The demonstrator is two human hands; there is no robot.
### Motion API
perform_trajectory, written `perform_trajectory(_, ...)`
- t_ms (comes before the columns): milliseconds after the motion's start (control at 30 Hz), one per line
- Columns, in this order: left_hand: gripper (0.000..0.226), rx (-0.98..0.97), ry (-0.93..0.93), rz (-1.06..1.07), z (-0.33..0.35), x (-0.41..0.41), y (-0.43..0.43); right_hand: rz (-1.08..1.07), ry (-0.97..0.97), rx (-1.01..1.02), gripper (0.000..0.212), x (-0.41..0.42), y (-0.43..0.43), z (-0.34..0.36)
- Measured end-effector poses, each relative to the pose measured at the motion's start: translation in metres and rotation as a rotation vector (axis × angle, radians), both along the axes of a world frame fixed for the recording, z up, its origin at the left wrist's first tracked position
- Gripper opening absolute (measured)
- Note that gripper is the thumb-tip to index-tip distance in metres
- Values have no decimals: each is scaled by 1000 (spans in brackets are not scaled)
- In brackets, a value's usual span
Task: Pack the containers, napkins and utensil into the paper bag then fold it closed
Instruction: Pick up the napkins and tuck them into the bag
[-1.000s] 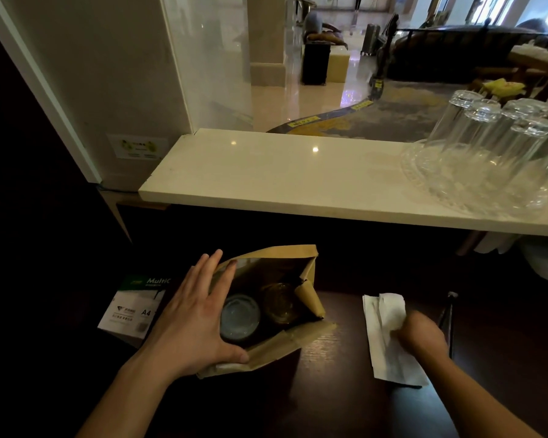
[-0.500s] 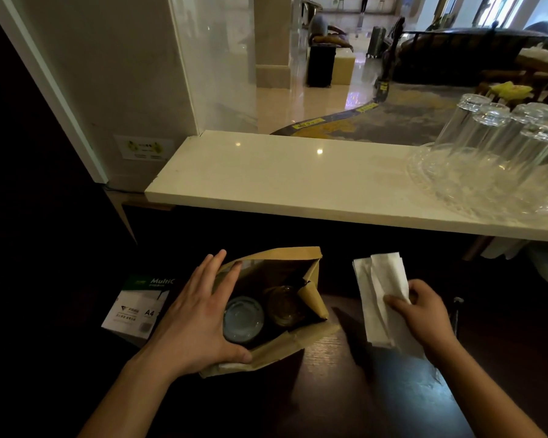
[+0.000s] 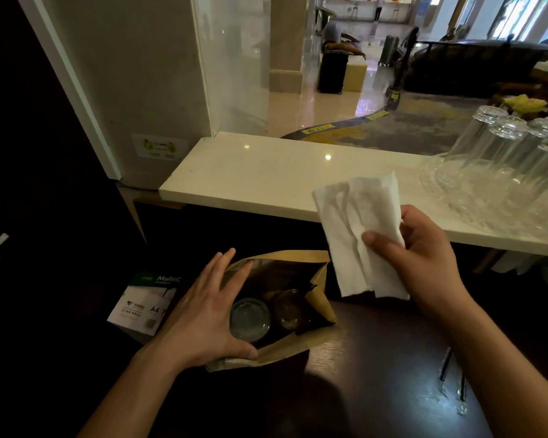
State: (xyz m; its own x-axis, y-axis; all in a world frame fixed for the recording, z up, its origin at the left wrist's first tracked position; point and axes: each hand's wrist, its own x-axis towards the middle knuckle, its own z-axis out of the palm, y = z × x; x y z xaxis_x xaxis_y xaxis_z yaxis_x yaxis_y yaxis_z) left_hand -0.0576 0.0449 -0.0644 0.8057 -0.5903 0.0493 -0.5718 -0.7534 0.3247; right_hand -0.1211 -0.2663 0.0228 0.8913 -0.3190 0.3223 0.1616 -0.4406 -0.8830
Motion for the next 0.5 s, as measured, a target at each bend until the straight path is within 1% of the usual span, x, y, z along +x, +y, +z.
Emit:
perform_trajectory(133, 136, -37, 13, -12, 1, 1, 1, 252, -17, -146, 19, 17, 37, 16)
perform_trajectory(233, 133, -32, 31, -24, 2, 0, 2, 451, 92, -273, 17, 34, 57, 11)
perform_trajectory(267, 134, -57, 36, -17, 2, 1, 3, 513, 139, -336, 17, 39, 61, 8)
perform_trajectory(333, 136, -150, 55, -4, 5, 1, 8, 617, 209, -531, 20, 47, 65, -2)
perform_trajectory(367, 132, -161, 43, -26, 6, 1, 11, 648, 231, -658, 22, 49, 66, -9)
perform_trajectory(433, 122, -105, -15, -82, 6, 1, 15, 659, 260, -902, 23, 50, 67, -23)
perform_trajectory(500, 119, -74, -37, -101, 6, 1, 20, 629, 261, -1059, 21, 49, 69, -33)
